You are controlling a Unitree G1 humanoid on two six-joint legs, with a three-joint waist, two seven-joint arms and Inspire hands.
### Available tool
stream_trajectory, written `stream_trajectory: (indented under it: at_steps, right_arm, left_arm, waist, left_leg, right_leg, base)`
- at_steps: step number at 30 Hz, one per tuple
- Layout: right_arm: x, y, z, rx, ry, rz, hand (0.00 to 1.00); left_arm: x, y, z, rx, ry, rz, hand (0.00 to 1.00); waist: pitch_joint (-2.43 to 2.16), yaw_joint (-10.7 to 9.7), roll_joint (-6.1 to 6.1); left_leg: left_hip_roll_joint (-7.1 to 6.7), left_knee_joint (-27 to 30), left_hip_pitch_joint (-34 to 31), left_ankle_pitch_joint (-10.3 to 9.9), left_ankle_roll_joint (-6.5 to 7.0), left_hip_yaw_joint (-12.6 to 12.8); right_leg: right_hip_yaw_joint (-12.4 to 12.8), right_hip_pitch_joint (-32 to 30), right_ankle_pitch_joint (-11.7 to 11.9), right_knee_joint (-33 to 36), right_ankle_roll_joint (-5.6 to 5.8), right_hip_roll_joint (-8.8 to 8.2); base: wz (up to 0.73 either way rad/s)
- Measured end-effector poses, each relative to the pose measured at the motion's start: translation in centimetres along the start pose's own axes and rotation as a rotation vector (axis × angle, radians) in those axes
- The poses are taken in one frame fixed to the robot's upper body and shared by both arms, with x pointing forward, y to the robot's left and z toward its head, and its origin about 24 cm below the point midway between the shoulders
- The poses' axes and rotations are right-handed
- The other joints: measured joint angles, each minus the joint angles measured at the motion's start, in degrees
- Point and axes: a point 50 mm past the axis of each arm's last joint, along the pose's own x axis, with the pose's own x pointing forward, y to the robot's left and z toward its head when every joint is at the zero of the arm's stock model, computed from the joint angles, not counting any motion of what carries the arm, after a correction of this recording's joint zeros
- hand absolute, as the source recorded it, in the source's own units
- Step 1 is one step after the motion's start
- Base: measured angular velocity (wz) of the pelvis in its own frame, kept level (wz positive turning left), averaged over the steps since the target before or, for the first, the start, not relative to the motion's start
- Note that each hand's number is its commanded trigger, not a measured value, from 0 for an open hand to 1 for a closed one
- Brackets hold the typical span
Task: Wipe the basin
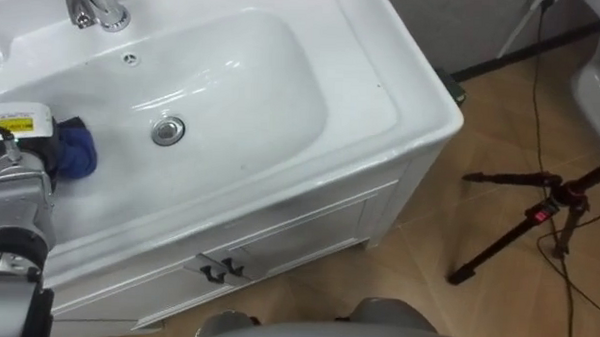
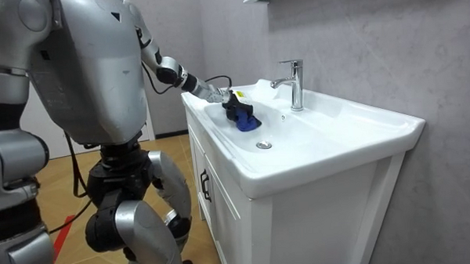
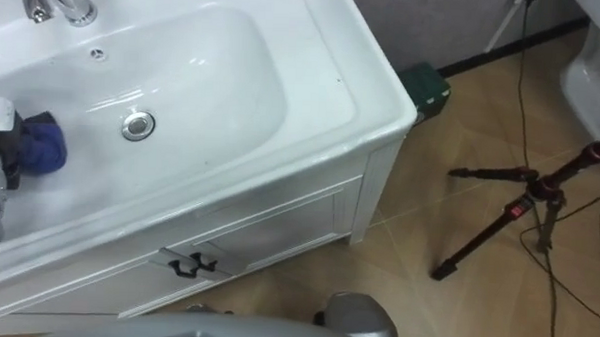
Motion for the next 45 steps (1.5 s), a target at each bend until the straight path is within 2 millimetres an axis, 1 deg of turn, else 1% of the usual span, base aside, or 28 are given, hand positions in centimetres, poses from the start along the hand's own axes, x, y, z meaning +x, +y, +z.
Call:
stream_trajectory:
  at_steps: [1,2,3,4,6,7,14,16,17,27,31,35,36,39,41,42,45]
  right_arm:
    - [0.0,-0.2,0.1,-0.001,-0.002,-0.005,0.0]
    - [0.0,-0.3,0.1,0.0,-0.002,-0.008,0.0]
    - [0.0,-0.4,0.1,0.006,-0.004,-0.013,0.0]
    - [0.0,-0.5,0.4,0.009,-0.008,-0.019,0.0]
    - [0.0,-0.6,0.6,0.015,-0.011,-0.025,0.0]
    - [0.0,-0.6,0.8,0.015,-0.014,-0.027,0.0]
    - [0.0,-0.9,1.9,0.017,-0.03,-0.04,0.0]
    - [0.0,-0.9,2.0,0.015,-0.033,-0.04,0.0]
    - [0.1,-0.8,2.3,0.012,-0.039,-0.038,0.0]
    - [0.1,-0.8,2.5,0.024,-0.052,-0.033,0.0]
    - [0.1,-0.8,2.6,0.024,-0.056,-0.038,0.0]
    - [0.1,-0.8,2.4,0.027,-0.052,-0.045,0.0]
    - [0.1,-0.8,2.4,0.026,-0.052,-0.044,0.0]
    - [0.1,-0.8,2.5,0.022,-0.06,-0.032,0.0]
    - [0.1,-0.7,2.9,0.017,-0.077,-0.025,0.0]
    - [0.1,-0.6,3.3,0.023,-0.093,-0.017,0.0]
    - [0.1,-0.2,4.0,0.026,-0.112,0.003,0.0]
  left_arm:
    - [0.0,0.0,0.0,0.002,-0.001,-0.007,1.0]
    - [0.0,0.0,0.0,0.007,-0.001,-0.012,1.0]
    - [0.0,-0.2,0.0,0.01,-0.001,-0.027,1.0]
    - [-0.1,-0.4,-0.1,0.011,0.001,-0.042,1.0]
    - [-0.1,-0.6,-0.1,0.013,0.002,-0.055,1.0]
    - [-0.2,-0.6,-0.1,0.014,0.002,-0.058,1.0]
    - [-0.2,-0.6,-0.1,0.014,-0.001,-0.065,1.0]
    - [-0.2,-0.6,-0.1,0.015,-0.003,-0.062,1.0]
    - [-0.2,-0.5,0.0,0.014,-0.005,-0.059,1.0]
    - [-0.3,-0.5,0.1,0.019,-0.014,-0.059,1.0]
    - [-0.3,-0.5,0.1,0.019,-0.015,-0.056,1.0]
    - [-0.6,-0.4,0.3,0.027,-0.029,-0.033,1.0]
    - [-0.7,-0.3,0.4,0.059,-0.04,-0.019,1.0]
    - [-0.9,-0.2,1.2,0.139,-0.077,-0.008,1.0]
    - [-0.9,0.0,1.8,0.179,-0.098,-0.002,1.0]
    - [-1.0,0.1,2.4,0.197,-0.117,0.001,1.0]
    - [-1.4,0.5,4.0,0.228,-0.177,0.014,1.0]
  waist:
    - [0.12,0.0,0.32]
    - [0.15,0.0,0.4]
    - [0.1,0.0,0.58]
    - [0.06,0.0,0.86]
    - [-0.02,-0.1,1.03]
    - [0.01,-0.1,1.06]
    - [0.0,-0.2,1.15]
    - [-0.01,-0.3,1.17]
    - [-0.01,-0.3,1.17]
    - [0.0,-0.3,1.3]
    - [0.14,-0.4,1.08]
    - [0.15,-0.2,0.85]
    - [0.14,-0.4,0.84]
    - [0.15,-0.3,0.91]
    - [0.19,-0.8,1.08]
    - [0.31,-1.5,0.98]
    - [0.58,-2.0,0.65]
  left_leg:
    - [-0.21,-0.6,0.5,0.0,-0.08,-0.1]
    - [-0.47,-1.1,0.8,0.2,-0.26,-0.2]
    - [-0.86,-1.8,1.2,0.4,-0.68,-0.4]
    - [-1.02,-2.1,1.6,0.4,-0.69,-0.4]
    - [-1.35,-2.8,2.0,0.5,-0.85,-0.8]
    - [-1.65,-3.1,2.3,0.6,-0.99,-1.5]
    - [-2.06,-3.8,2.8,0.7,-1.18,-2.3]
    - [-2.64,-4.5,2.9,0.9,-1.35,-3.3]
    - [-2.87,-4.9,2.9,1.0,-1.5,-3.4]
    - [-2.95,-5.0,3.0,1.0,-1.49,-3.5]
    - [-3.08,-5.1,3.6,1.0,-1.49,-3.4]
    - [-3.45,-5.2,3.5,1.0,-1.49,-3.9]
    - [-3.6,-5.2,3.4,1.0,-1.49,-4.4]
    - [-3.76,-5.3,3.3,1.0,-1.49,-4.4]
    - [-3.97,-5.9,3.5,1.0,-1.49,-4.5]
    - [-4.34,-6.9,3.9,1.0,-1.52,-4.5]
    - [-5.38,-8.5,4.5,1.9,-1.33,-4.7]
  right_leg:
    - [-0.2,0.3,0.0,0.0,-0.01,-0.09]
    - [-0.2,0.4,0.0,0.0,-0.01,-0.21]
    - [-0.2,0.6,-0.1,0.0,0.02,-0.4]
    - [-0.3,0.8,-0.1,0.0,0.0,-0.45]
    - [-0.3,1.1,-0.2,0.0,-0.03,-0.53]
    - [-0.4,1.4,-0.3,0.0,-0.03,-0.59]
    - [-0.9,1.6,-0.4,-0.2,-0.01,-0.77]
    - [-1.1,1.6,-0.4,-0.1,0.02,-1.0]
    - [-1.3,1.7,-0.4,-0.1,0.05,-1.19]
    - [-1.7,2.1,-0.5,-0.1,0.15,-1.32]
    - [-1.7,2.4,-0.7,-0.1,0.27,-1.48]
    - [-1.8,2.4,-1.0,-0.1,0.5,-1.67]
    - [-2.0,2.5,-1.0,-0.3,0.53,-1.73]
    - [-2.2,2.5,-1.0,-0.2,0.55,-1.98]
    - [-2.6,2.5,-1.1,-0.3,0.6,-2.19]
    - [-2.8,2.6,-1.1,-0.3,0.68,-2.42]
    - [-3.1,2.6,-1.1,-0.3,0.86,-3.14]
  base:
    - [0.09]
    - [0.07]
    - [0.0]
    - [0.0]
    - [0.02]
    - [0.05]
    - [0.04]
    - [0.06]
    - [0.06]
    - [0.02]
    - [0.0]
    - [0.05]
    - [0.1]
    - [0.06]
    - [0.08]
    - [0.16]
    - [0.09]
